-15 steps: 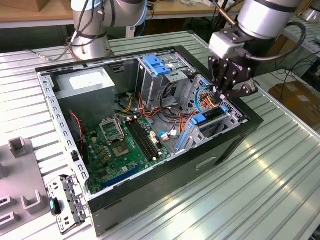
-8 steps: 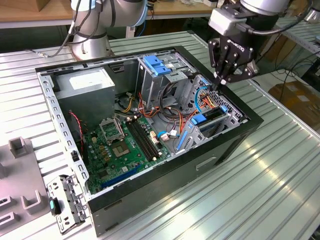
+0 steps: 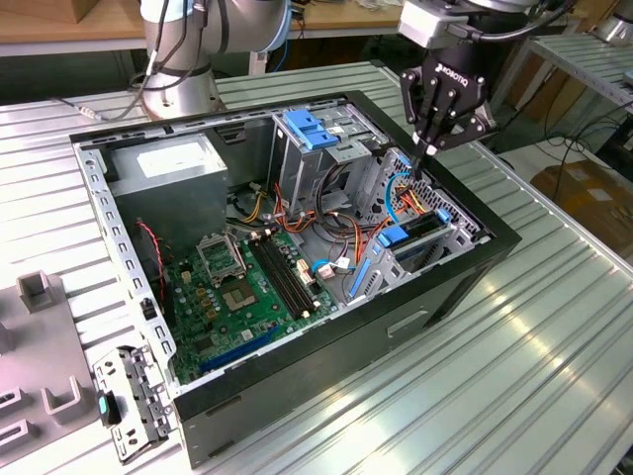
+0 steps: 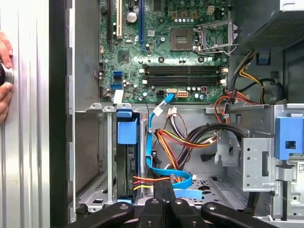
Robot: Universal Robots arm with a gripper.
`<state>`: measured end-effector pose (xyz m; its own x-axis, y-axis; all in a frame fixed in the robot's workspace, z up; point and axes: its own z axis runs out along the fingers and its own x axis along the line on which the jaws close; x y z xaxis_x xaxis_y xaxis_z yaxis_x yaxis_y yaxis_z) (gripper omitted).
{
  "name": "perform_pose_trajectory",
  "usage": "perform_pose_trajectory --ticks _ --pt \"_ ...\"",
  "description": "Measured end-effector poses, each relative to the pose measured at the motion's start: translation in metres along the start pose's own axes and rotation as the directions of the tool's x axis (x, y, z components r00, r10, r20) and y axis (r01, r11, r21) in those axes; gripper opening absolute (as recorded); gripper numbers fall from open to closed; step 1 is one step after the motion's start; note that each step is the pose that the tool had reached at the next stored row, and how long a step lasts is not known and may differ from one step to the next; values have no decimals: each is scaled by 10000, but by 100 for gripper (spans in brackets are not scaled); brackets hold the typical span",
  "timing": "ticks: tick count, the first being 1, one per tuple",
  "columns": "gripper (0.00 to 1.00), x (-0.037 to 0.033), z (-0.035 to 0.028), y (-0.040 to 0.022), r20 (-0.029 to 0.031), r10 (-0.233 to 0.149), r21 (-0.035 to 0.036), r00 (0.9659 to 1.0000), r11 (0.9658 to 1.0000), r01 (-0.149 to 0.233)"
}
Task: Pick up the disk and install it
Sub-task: 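Insert the second disk wire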
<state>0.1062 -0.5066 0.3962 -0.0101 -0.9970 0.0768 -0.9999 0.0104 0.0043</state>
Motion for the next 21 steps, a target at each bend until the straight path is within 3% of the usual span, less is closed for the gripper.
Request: perform_pose_trajectory --ticks 3,4,5,10,13,16,18,20,21 --pt "11 -6 43 -1 -90 0 0 10000 10000 0" --pt "17 -17 71 -2 -148 -1 1 9999 10000 1" --pt "24 -28 81 -2 -150 0 1 9999 10000 0" --pt "24 -41 45 -2 -189 -1 -9 9998 10000 1" --pt "24 -56 24 -2 -280 -2 -20 9996 10000 2" --pt "24 -61 14 -2 -293 -4 -45 9996 10000 2" --pt "24 -80 19 -3 -400 -5 -44 9992 10000 3" --pt "24 -123 37 -5 -564 -3 -43 9984 10000 1" --pt "24 -140 44 -6 -606 -2 -42 9982 10000 -1"
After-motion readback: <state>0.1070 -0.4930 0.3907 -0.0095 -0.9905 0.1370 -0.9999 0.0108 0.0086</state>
